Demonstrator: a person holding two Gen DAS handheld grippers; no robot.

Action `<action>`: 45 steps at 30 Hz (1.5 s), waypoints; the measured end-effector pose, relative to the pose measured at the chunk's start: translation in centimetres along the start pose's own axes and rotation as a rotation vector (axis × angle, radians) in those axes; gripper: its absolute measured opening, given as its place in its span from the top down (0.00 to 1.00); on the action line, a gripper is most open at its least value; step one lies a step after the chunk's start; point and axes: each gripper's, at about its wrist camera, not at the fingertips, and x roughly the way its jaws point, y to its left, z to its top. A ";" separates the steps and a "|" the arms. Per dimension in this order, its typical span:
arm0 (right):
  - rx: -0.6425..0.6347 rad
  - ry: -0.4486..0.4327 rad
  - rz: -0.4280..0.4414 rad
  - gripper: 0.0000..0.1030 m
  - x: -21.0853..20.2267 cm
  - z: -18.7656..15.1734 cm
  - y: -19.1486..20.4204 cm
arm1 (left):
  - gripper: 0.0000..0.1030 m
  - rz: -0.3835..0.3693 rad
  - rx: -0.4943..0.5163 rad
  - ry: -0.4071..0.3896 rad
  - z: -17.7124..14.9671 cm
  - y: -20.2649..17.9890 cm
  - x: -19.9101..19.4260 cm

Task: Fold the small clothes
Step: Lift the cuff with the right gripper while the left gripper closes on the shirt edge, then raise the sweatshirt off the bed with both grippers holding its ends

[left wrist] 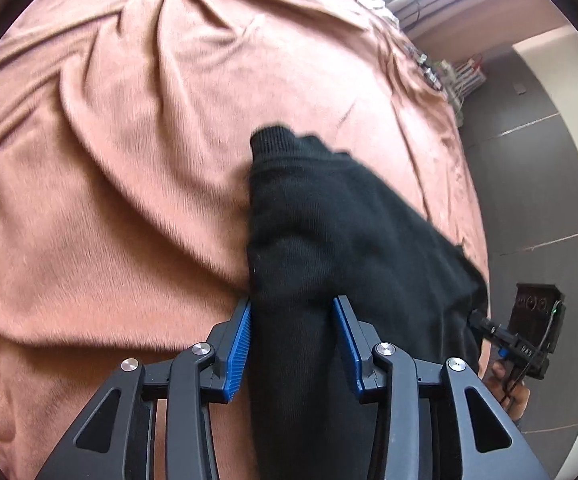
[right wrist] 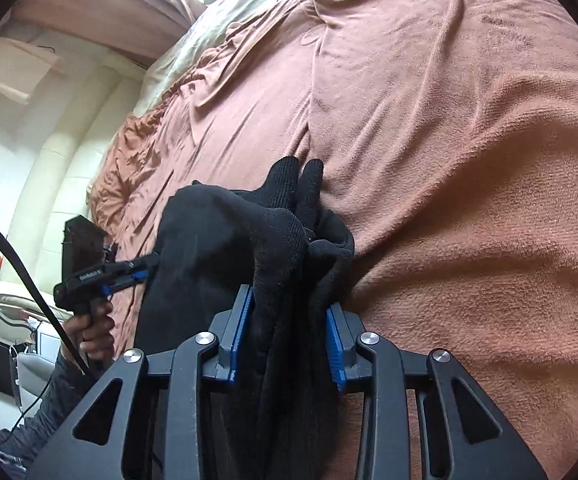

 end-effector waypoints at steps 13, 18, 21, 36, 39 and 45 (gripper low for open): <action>0.066 0.020 0.047 0.51 2.4 0.8 -1.4 | 0.56 -0.082 -0.055 0.022 2.2 1.3 2.3; 0.054 0.020 -0.005 0.76 1.7 0.6 0.2 | 0.72 -0.082 -0.084 -0.002 2.7 1.5 2.3; 0.016 0.002 -0.039 0.81 0.9 0.5 2.0 | 0.82 -0.065 -0.039 -0.029 2.3 0.4 1.0; -0.120 -0.118 -0.100 0.84 -5.2 -2.9 11.0 | 0.86 -0.160 0.078 -0.161 0.3 -4.8 -7.9; -0.147 -0.147 -0.096 0.84 -6.9 -4.2 12.5 | 0.87 -0.175 0.090 -0.185 -0.3 -5.6 -9.9; -0.196 -0.199 -0.088 0.84 -10.0 -6.5 15.2 | 0.87 -0.206 0.117 -0.236 -1.4 -7.5 -13.7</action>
